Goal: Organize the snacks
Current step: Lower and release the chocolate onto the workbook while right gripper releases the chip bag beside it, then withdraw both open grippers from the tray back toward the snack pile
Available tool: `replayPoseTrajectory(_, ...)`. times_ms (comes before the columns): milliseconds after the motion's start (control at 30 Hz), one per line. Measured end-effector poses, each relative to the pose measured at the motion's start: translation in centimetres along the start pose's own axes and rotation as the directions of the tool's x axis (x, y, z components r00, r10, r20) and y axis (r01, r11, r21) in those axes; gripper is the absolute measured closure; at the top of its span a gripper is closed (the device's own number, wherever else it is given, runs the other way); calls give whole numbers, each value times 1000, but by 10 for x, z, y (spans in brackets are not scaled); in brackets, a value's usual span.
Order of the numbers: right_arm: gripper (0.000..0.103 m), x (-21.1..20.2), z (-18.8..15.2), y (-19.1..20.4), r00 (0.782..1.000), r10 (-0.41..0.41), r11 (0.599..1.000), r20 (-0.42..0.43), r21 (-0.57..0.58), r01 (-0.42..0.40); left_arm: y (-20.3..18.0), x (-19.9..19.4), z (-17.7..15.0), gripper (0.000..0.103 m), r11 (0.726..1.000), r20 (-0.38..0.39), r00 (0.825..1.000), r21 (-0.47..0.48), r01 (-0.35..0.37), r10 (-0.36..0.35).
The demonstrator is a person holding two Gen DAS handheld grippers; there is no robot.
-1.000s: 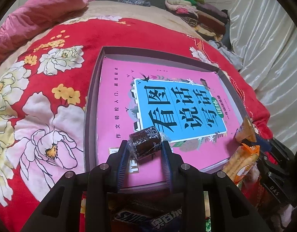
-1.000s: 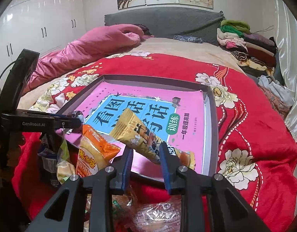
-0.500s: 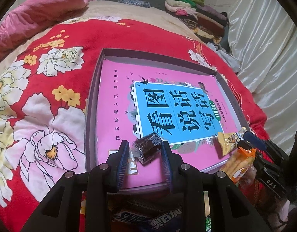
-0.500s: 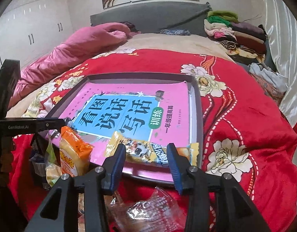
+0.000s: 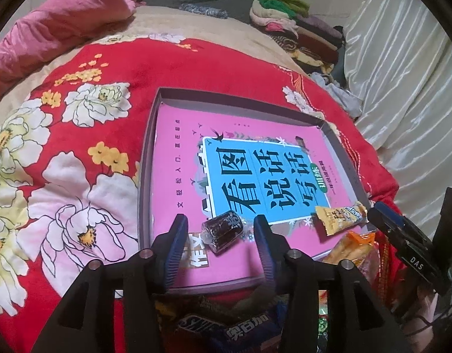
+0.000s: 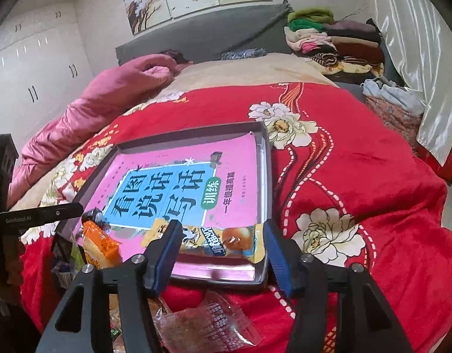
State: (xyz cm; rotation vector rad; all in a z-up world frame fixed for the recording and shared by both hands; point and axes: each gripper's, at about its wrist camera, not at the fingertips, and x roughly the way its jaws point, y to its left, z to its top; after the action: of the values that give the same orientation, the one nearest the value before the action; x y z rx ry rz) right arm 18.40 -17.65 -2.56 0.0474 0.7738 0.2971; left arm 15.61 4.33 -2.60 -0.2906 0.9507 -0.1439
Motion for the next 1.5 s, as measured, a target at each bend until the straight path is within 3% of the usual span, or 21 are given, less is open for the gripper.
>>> replayPoseTrajectory(500,36,-13,6,5,998,23,1000,56,-8,-22,1,-30,-1,28,1000,48,999,15,12,-13)
replayPoseTrajectory(1500,26,-37,4,15,995,23,998,99,-63,-17,-10,-50,-36,25,1000,28,999,7,-29,29)
